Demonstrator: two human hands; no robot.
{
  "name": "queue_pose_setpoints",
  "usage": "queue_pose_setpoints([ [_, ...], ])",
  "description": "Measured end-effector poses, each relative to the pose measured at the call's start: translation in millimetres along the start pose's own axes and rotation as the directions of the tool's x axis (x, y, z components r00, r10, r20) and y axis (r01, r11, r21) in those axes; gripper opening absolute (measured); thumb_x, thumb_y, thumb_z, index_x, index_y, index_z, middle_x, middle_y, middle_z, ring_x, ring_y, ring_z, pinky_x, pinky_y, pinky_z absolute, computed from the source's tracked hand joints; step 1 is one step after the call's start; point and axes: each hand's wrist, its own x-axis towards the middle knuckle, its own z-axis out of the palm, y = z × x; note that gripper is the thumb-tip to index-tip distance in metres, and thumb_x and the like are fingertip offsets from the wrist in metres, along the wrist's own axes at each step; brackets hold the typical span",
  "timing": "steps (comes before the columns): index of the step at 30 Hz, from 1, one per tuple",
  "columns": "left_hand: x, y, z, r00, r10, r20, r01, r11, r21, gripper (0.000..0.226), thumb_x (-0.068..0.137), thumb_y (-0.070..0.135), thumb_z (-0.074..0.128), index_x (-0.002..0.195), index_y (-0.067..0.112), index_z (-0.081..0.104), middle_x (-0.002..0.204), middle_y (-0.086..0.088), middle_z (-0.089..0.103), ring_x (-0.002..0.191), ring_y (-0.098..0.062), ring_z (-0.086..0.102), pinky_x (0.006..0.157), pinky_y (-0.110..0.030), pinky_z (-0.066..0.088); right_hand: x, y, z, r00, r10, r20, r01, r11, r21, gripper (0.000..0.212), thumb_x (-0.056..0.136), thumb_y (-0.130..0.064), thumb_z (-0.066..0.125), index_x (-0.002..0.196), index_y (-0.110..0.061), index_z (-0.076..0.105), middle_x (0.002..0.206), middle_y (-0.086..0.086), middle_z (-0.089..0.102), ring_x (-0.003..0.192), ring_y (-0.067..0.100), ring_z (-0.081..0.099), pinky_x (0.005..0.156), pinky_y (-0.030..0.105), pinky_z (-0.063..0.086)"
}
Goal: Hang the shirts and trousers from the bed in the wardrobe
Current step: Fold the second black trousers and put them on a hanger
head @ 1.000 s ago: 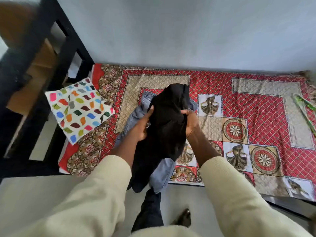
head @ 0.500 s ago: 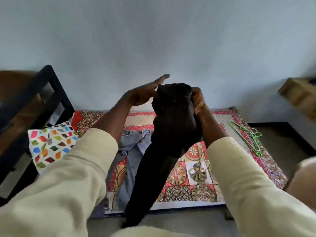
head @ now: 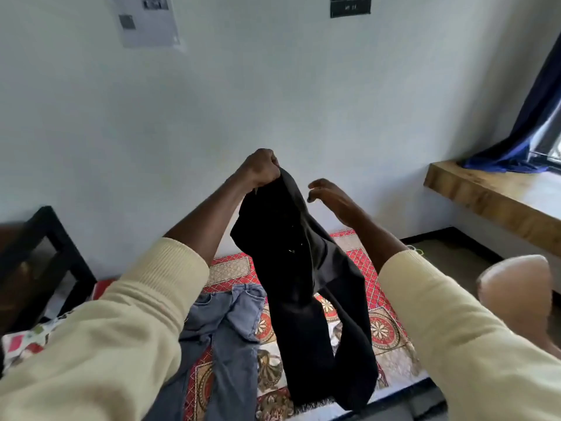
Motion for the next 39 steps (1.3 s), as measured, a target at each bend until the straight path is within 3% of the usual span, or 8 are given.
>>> queue_pose_setpoints([
  [3,-3,18,1,0.987,-0.005,0.159,0.016,0.998,-0.068,0.028,0.075,-0.005,0.066,0.093,0.014,0.056,0.076,-0.003,0.056,0.069,-0.018,0.053,0.05,-0.024,0.04,-8,-6,33,0.987,-0.063,0.145,0.089,0.979,-0.181,0.077,0.059,-0.038,0.065,0.134,-0.03,0.047,0.129,0.0,0.041,0.12,0.019,0.04,0.101,0.037,0.038],
  [9,-14,13,-26,0.926,0.128,0.355,-0.168,0.982,0.085,0.046,0.071,-0.014,0.047,0.105,0.016,0.054,0.092,-0.009,0.057,0.073,-0.021,0.052,0.056,-0.027,0.04,1,24,53,0.91,-0.285,-0.301,0.078,0.831,-0.551,0.047,0.081,-0.01,0.055,0.128,-0.014,0.052,0.128,0.011,0.051,0.122,0.031,0.044,0.1,0.044,0.033],
  [17,-19,-85,-68,0.931,0.193,-0.308,0.005,0.841,0.541,0.034,0.084,0.0,0.053,0.117,0.0,0.052,0.121,-0.025,0.047,0.107,-0.044,0.05,0.09,-0.047,0.045,1,36,6,0.836,-0.357,-0.416,-0.138,0.598,-0.789,0.022,0.093,-0.003,0.041,0.11,-0.002,0.055,0.113,0.021,0.057,0.101,0.041,0.059,0.075,0.041,0.041],
  [21,-28,-119,-75,0.874,-0.153,-0.462,0.367,0.83,0.42,0.033,0.093,0.011,0.049,0.123,-0.001,0.052,0.12,-0.025,0.057,0.108,-0.04,0.059,0.091,-0.044,0.047,1,10,-11,0.806,-0.363,-0.468,-0.177,0.606,-0.775,0.022,0.09,-0.008,0.044,0.103,-0.003,0.06,0.106,0.023,0.064,0.098,0.042,0.062,0.071,0.038,0.041],
  [25,-29,-114,-69,0.804,-0.582,0.121,0.593,0.8,-0.091,0.026,0.099,0.005,0.039,0.085,0.0,0.06,0.051,-0.007,0.064,0.036,-0.009,0.058,0.037,-0.019,0.047,5,-15,-16,0.887,0.07,-0.456,-0.261,0.891,-0.372,0.02,0.09,-0.013,0.044,0.087,-0.006,0.063,0.062,0.008,0.069,0.058,0.02,0.068,0.063,0.029,0.05],
  [28,-33,-119,-69,0.744,-0.542,0.39,0.668,0.597,-0.444,0.028,0.102,0.004,0.036,0.083,0.001,0.057,0.052,-0.002,0.065,0.034,-0.003,0.052,0.036,-0.014,0.045,2,-14,-29,0.904,0.386,-0.182,-0.36,0.919,0.161,0.029,0.096,-0.005,0.033,0.073,-0.01,0.049,0.038,-0.002,0.052,0.026,0.005,0.039,0.034,0.015,0.031],
  [32,-35,-133,-58,0.837,-0.376,0.398,0.524,0.341,-0.78,0.012,0.097,0.0,0.05,0.092,-0.002,0.061,0.073,-0.014,0.073,0.059,-0.016,0.072,0.056,-0.025,0.06,-4,7,-41,0.959,0.284,-0.007,-0.24,0.822,0.517,0.018,0.099,-0.005,0.043,0.096,0.003,0.059,0.072,0.015,0.072,0.056,0.015,0.07,0.045,0.018,0.052],
  [39,-26,-128,-48,0.927,-0.282,0.249,0.373,0.78,-0.503,0.059,0.077,-0.018,0.069,0.132,-0.007,0.051,0.11,-0.022,0.069,0.081,-0.025,0.072,0.065,-0.029,0.061,2,29,-44,0.981,0.034,-0.19,-0.088,0.954,-0.286,0.022,0.068,-0.003,0.08,0.088,-0.007,0.072,0.082,0.007,0.076,0.085,0.026,0.073,0.087,0.044,0.058],
])
